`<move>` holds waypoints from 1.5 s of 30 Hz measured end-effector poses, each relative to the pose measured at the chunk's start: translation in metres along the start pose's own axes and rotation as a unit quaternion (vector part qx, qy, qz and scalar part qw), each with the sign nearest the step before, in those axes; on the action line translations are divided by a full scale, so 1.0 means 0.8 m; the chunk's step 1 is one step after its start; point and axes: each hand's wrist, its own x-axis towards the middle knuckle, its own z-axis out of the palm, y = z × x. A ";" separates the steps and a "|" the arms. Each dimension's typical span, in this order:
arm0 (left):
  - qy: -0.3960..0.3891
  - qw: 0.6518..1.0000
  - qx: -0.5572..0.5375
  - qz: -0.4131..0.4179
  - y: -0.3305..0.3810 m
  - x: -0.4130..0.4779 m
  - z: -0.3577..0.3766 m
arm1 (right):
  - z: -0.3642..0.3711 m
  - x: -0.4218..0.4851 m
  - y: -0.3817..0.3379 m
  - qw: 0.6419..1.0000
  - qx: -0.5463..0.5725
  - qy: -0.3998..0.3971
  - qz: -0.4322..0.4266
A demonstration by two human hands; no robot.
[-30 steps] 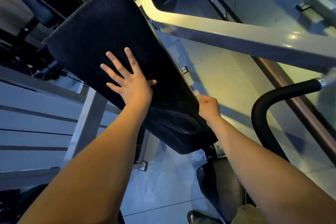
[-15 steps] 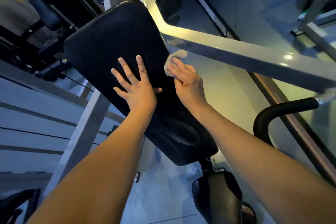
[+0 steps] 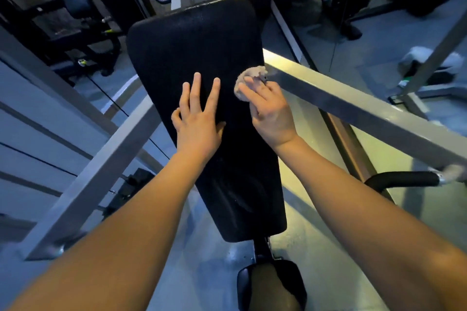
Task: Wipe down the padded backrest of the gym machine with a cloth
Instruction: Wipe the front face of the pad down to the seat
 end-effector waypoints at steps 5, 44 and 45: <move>-0.012 0.982 -0.147 -0.122 -0.047 -0.074 0.012 | 0.015 -0.067 0.000 0.998 -0.046 -0.028 -0.026; 0.017 0.790 -0.505 -0.346 -0.117 -0.158 0.268 | 0.117 -0.121 -0.053 0.991 -0.062 0.122 -0.012; 0.029 0.796 -0.503 -0.336 -0.117 -0.161 0.271 | 0.126 -0.132 -0.058 0.991 -0.061 0.113 -0.027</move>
